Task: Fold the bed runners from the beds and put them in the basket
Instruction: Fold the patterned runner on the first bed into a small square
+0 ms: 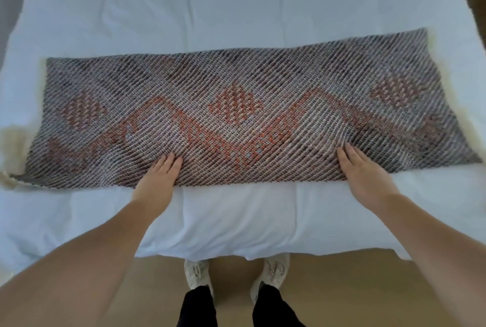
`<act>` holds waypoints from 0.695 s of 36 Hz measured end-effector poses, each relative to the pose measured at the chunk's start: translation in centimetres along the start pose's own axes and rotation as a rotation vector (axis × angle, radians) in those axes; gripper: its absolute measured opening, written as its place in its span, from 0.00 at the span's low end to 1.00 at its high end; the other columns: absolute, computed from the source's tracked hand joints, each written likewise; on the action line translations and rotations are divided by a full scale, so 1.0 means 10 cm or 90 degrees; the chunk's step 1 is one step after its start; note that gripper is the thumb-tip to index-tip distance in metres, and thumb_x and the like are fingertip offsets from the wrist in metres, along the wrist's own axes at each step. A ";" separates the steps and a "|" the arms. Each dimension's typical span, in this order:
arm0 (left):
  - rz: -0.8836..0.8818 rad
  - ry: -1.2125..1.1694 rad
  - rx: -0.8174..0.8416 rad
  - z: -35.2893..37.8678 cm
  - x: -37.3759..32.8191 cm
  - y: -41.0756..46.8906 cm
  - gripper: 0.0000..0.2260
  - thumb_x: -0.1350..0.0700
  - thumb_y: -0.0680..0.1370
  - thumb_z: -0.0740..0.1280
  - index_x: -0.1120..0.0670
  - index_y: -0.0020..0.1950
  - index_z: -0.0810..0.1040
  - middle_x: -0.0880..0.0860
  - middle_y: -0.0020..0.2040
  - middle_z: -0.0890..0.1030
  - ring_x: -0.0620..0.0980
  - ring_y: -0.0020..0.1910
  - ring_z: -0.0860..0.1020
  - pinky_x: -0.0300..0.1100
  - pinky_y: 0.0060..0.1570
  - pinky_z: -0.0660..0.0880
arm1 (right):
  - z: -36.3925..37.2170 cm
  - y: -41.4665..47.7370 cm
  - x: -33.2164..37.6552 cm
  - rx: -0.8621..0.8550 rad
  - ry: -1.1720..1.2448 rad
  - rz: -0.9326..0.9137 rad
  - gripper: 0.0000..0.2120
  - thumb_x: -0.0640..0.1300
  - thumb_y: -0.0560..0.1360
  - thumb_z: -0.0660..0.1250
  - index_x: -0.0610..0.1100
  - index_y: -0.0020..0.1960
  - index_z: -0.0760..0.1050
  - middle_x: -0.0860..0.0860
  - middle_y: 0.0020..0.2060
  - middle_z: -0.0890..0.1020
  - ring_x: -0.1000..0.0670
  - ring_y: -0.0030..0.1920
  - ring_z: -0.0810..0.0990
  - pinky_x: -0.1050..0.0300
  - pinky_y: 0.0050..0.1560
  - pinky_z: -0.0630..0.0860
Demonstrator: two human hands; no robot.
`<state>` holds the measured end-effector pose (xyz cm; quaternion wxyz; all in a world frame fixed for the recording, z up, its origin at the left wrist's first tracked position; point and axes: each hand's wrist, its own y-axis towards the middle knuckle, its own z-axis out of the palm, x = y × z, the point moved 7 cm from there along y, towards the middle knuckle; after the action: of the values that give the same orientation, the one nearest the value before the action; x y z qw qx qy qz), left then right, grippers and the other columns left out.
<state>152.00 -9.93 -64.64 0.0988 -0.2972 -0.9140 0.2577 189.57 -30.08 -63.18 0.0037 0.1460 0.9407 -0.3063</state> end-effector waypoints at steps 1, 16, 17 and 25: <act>-0.004 0.015 0.015 -0.01 -0.03 -0.04 0.33 0.65 0.77 0.55 0.56 0.78 0.43 0.57 0.79 0.45 0.55 0.78 0.46 0.48 0.76 0.46 | 0.02 -0.02 0.01 0.019 0.005 -0.016 0.31 0.35 0.80 0.48 0.41 0.78 0.37 0.42 0.77 0.40 0.44 0.77 0.42 0.52 0.76 0.47; 0.129 -0.088 -0.109 -0.60 -2.37 0.82 0.29 0.41 0.81 0.43 0.54 0.78 0.41 0.57 0.79 0.41 0.56 0.77 0.39 0.56 0.74 0.39 | -0.24 0.56 -0.36 -0.032 0.036 -0.005 0.34 0.63 0.79 0.36 0.46 0.78 0.37 0.45 0.77 0.39 0.43 0.77 0.38 0.43 0.76 0.41; 0.125 -0.083 -0.115 -0.58 -2.46 0.88 0.30 0.41 0.81 0.43 0.54 0.78 0.41 0.58 0.79 0.40 0.56 0.77 0.39 0.56 0.74 0.39 | -0.23 0.61 -0.43 -0.039 0.034 -0.001 0.35 0.64 0.78 0.36 0.46 0.78 0.37 0.45 0.77 0.39 0.44 0.77 0.38 0.43 0.76 0.41; 0.176 -0.051 -0.128 -0.50 -3.23 1.13 0.33 0.40 0.78 0.38 0.59 0.77 0.37 0.62 0.78 0.40 0.60 0.76 0.38 0.58 0.73 0.35 | 0.00 0.66 -1.38 -0.065 0.066 0.130 0.39 0.68 0.75 0.34 0.45 0.78 0.36 0.45 0.77 0.38 0.44 0.77 0.38 0.43 0.75 0.40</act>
<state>185.14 -19.28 -67.28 -0.0047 -0.4178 -0.8889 0.1876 204.67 -28.74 -65.66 -0.0065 0.2562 0.9343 -0.2477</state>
